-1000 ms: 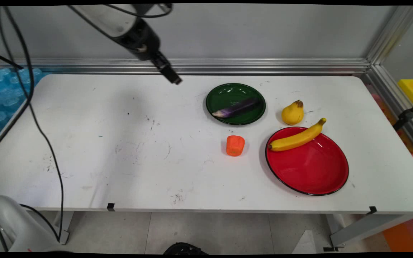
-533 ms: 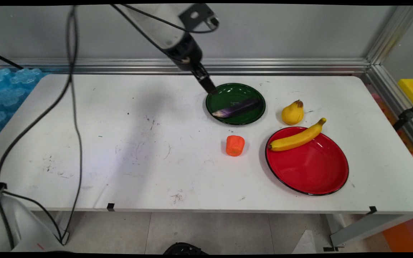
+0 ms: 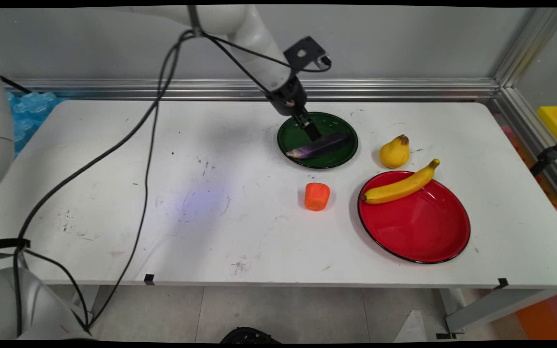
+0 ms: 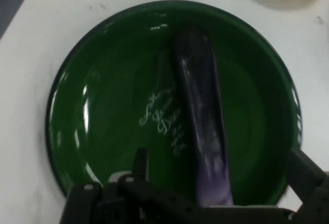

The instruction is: Pick up the eggplant from the red plate, then place the picked object on the table

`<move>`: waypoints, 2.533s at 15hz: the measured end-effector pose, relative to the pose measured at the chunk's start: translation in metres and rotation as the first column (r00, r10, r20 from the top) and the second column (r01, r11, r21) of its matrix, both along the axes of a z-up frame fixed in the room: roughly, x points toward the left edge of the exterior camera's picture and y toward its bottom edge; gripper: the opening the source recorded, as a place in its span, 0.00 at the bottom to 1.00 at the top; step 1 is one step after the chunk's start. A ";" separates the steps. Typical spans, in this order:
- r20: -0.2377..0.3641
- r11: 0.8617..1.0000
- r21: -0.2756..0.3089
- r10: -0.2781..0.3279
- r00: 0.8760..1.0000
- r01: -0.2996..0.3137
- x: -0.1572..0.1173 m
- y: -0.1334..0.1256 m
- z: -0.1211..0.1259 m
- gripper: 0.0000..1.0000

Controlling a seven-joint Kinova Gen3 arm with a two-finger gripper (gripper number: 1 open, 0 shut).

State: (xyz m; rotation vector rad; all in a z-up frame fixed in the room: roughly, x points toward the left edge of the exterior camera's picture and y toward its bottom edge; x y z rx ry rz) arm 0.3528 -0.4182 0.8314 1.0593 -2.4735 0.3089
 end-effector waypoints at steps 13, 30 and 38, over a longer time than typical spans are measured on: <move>0.004 0.998 0.044 -0.039 0.999 0.038 -0.033 -0.051 -0.072 0.00; 0.036 0.987 -0.004 -0.162 0.986 0.163 -0.023 -0.012 -0.003 0.00; 0.038 0.936 0.063 -0.350 0.936 0.347 -0.010 0.067 0.050 0.00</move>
